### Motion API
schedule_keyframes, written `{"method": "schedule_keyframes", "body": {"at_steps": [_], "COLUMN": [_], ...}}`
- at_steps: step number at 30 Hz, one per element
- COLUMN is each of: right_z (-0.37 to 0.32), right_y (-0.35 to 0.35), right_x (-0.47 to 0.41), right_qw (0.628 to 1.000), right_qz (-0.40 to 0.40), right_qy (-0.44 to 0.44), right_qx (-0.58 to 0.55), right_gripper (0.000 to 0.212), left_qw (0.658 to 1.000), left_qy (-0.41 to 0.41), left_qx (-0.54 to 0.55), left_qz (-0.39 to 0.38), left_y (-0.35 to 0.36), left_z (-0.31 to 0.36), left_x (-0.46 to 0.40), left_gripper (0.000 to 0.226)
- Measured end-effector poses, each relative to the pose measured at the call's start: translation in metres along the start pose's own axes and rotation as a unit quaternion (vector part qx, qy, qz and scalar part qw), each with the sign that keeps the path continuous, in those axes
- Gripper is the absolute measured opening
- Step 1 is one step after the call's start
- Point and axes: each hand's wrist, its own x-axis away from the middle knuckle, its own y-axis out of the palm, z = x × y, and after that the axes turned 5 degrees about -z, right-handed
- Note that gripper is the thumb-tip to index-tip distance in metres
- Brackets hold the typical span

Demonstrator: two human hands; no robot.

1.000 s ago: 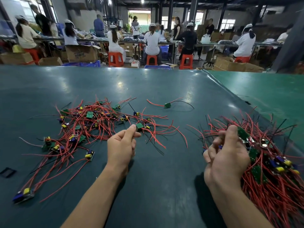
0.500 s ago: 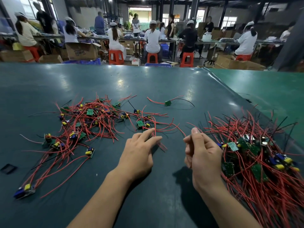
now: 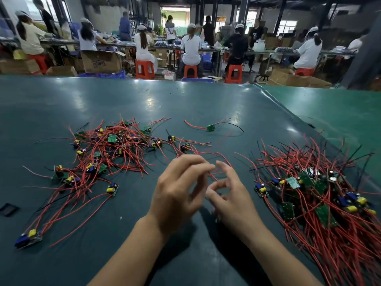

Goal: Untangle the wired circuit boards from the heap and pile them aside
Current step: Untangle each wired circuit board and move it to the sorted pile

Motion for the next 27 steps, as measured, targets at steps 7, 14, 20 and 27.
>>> {"method": "schedule_keyframes", "body": {"at_steps": [7, 14, 20, 27], "right_z": [-0.004, -0.010, -0.025, -0.024], "right_y": [-0.006, -0.011, -0.025, -0.015], "right_x": [-0.001, -0.004, -0.007, -0.003], "right_qw": [0.985, 0.984, 0.876, 0.899], "right_qz": [0.011, 0.059, 0.112, 0.035], "right_qy": [-0.100, -0.045, 0.056, 0.093], "right_qx": [0.138, -0.159, -0.466, -0.426], "right_gripper": [0.030, 0.015, 0.009, 0.014], "left_qw": [0.992, 0.993, 0.907, 0.794], "left_qy": [0.036, 0.027, -0.279, -0.399], "left_qx": [0.105, 0.118, 0.261, 0.459], "left_qz": [-0.066, -0.014, -0.178, 0.010], "left_y": [0.016, 0.018, 0.024, 0.024], "left_z": [0.016, 0.021, 0.018, 0.009], "left_x": [0.004, 0.004, 0.012, -0.002], "left_gripper": [0.018, 0.009, 0.056, 0.026]}}
